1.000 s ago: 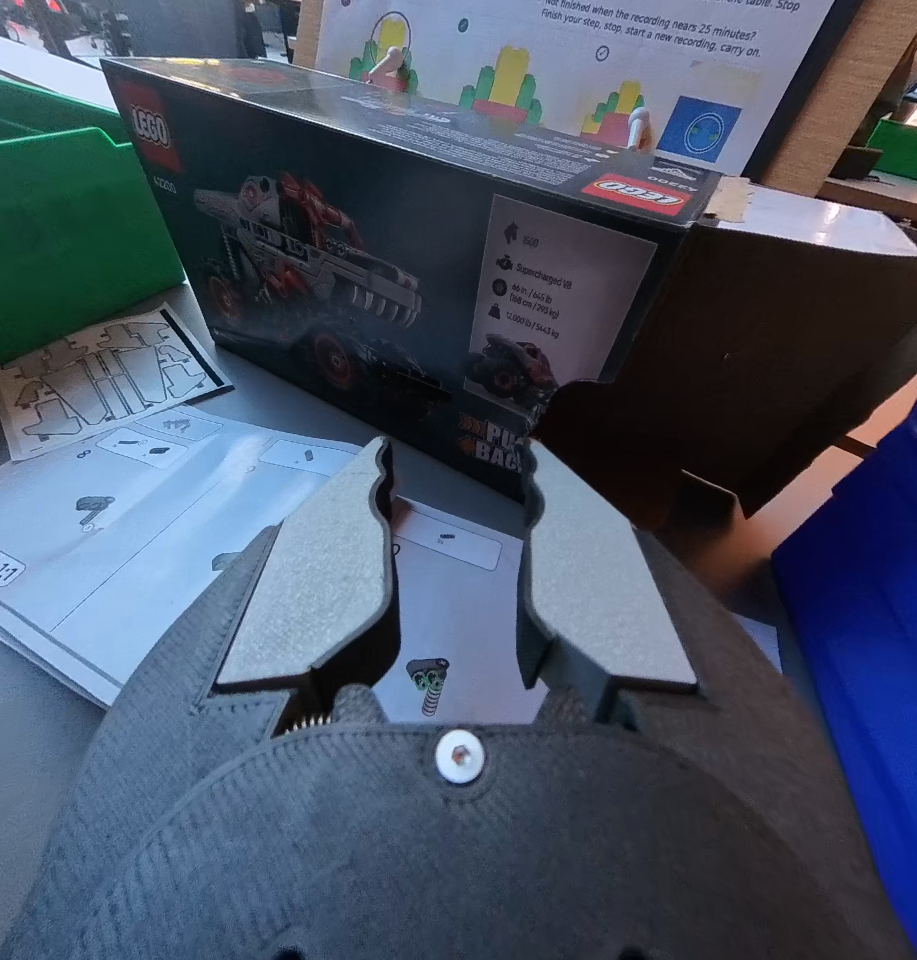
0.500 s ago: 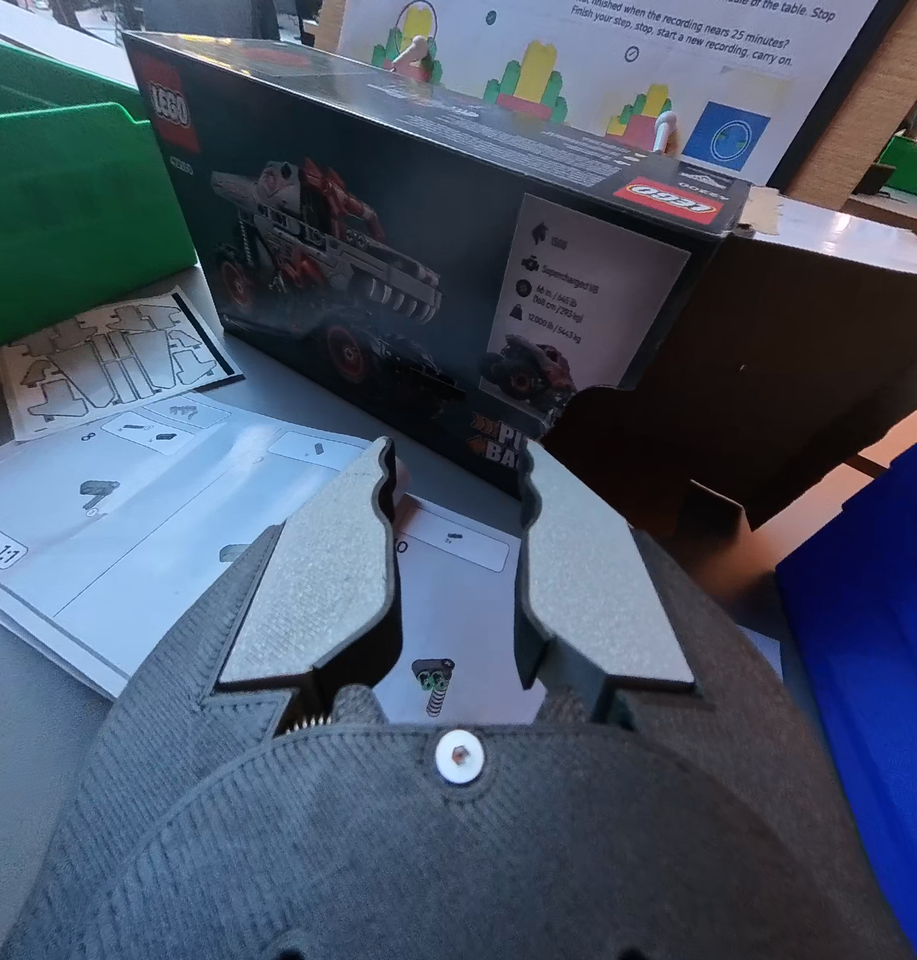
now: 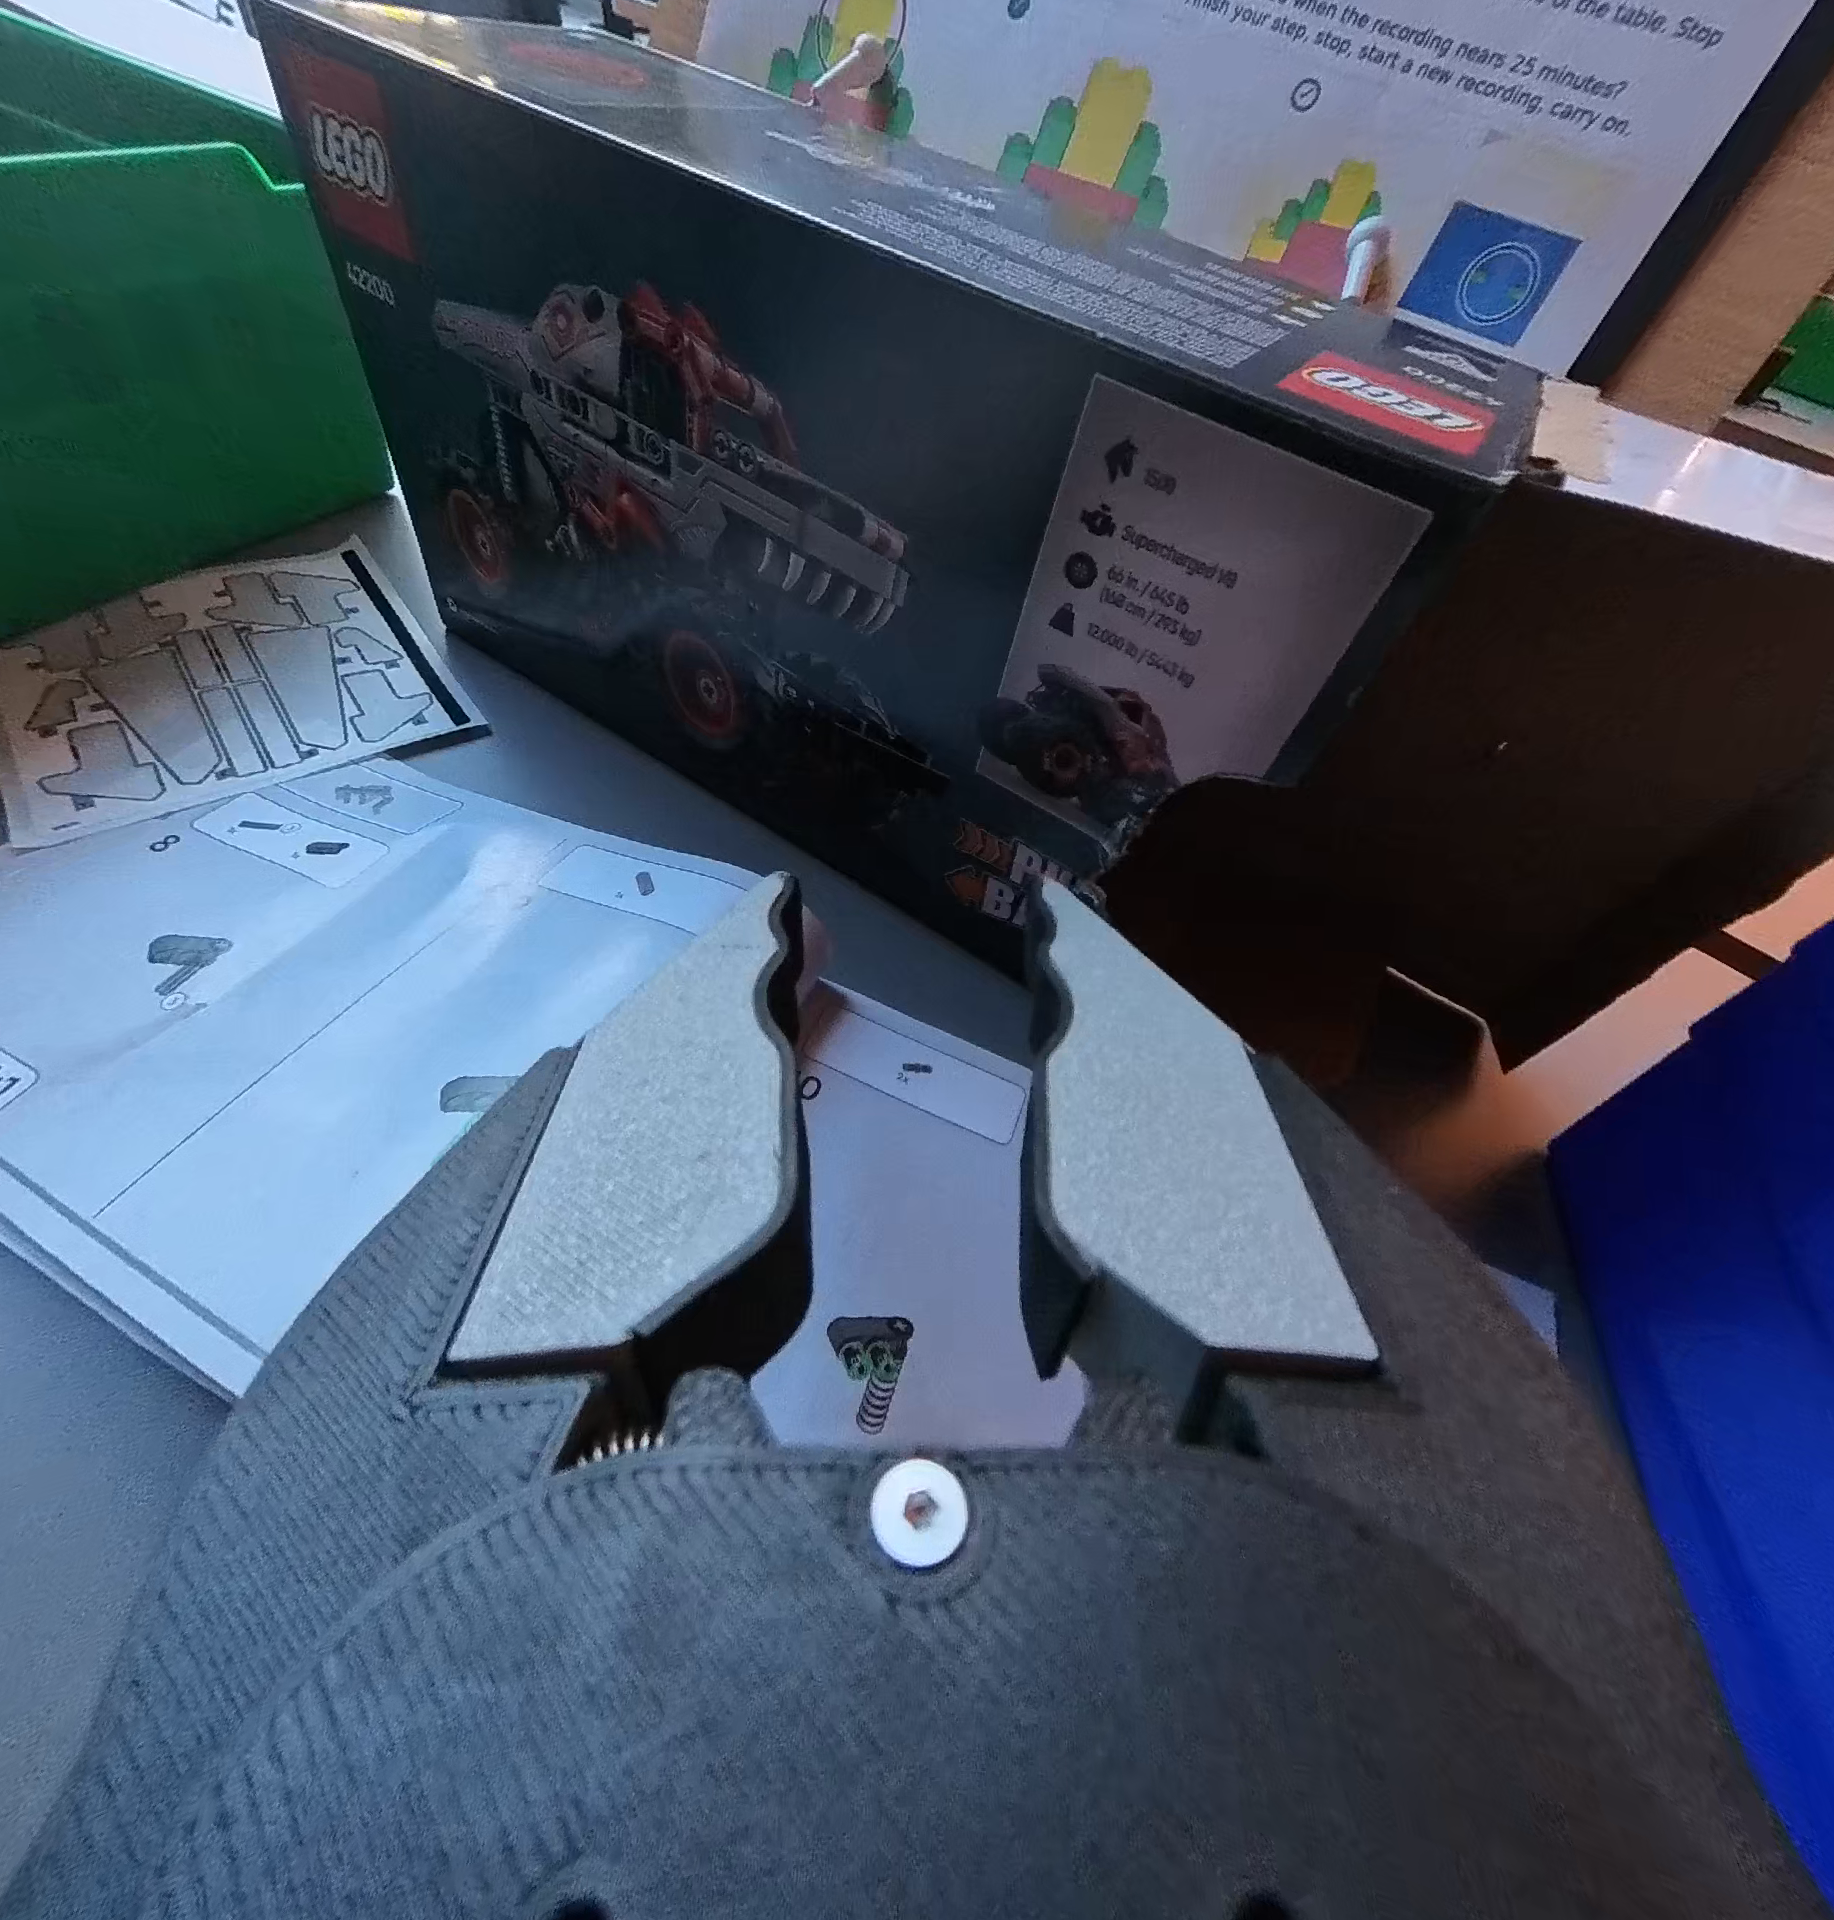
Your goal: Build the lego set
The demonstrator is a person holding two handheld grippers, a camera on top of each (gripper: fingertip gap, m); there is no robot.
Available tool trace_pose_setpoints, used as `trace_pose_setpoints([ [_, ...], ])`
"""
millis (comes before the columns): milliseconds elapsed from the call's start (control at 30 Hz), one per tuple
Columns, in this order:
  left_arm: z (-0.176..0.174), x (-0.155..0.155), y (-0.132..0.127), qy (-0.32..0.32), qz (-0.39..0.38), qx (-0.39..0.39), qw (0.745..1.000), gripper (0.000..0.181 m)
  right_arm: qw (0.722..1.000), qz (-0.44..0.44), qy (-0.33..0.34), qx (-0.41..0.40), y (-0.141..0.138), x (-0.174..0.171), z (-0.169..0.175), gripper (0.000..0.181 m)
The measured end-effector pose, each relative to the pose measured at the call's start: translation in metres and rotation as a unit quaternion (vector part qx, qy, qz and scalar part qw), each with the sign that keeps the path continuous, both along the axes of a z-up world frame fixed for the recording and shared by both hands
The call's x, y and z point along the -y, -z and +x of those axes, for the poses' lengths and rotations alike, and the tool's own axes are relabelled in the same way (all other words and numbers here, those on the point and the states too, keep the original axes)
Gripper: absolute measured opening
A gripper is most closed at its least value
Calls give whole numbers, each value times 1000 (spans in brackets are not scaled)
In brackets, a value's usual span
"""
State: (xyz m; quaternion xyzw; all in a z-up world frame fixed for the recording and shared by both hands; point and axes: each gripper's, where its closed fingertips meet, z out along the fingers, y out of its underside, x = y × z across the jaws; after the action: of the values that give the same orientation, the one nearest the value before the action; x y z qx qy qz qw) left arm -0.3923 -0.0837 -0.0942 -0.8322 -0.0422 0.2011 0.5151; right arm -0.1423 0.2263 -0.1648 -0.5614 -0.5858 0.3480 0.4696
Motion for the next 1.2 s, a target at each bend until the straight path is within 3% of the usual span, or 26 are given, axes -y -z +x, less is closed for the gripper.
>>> trace_pose_setpoints([
  [33,0,0,0,0,0,-1,1000,23,1000,0,0,0,0,0,0,40],
  [867,1,-1,0,0,-3,-7,1000,23,1000,3,-3,5,1,2,-1,38],
  [1200,4,-3,1,1,-22,-46,999,25,1000,3,-2,8,2,1,-1,37],
])
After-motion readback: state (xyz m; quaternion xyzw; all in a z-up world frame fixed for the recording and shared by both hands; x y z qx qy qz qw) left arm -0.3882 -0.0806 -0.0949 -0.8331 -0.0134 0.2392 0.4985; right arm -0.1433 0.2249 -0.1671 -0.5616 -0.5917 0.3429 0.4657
